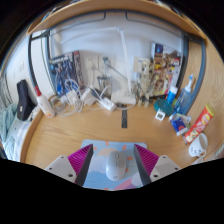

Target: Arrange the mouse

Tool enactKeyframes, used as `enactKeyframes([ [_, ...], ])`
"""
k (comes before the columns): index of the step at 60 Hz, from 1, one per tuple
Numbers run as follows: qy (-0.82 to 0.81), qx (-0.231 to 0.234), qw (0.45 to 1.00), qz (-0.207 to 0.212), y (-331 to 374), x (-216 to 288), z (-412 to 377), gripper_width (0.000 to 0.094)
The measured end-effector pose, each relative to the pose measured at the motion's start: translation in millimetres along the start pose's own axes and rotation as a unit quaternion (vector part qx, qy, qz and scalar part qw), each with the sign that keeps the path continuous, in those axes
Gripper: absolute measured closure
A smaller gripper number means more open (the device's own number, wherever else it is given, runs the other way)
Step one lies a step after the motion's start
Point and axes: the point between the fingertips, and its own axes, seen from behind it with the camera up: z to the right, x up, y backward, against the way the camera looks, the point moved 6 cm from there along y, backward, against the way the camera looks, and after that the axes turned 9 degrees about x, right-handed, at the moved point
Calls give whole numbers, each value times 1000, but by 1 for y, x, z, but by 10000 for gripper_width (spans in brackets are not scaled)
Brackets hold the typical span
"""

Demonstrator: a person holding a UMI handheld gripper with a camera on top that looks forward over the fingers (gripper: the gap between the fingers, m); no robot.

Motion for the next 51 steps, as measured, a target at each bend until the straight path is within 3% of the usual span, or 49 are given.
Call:
enactKeyframes([
  [14, -10, -25, 997, 78, 108, 74, -27, 137],
  [34, -3, -65, 993, 94, 178, 81, -24, 136],
  [51, -22, -55, 994, 89, 188, 65, -28, 136],
])
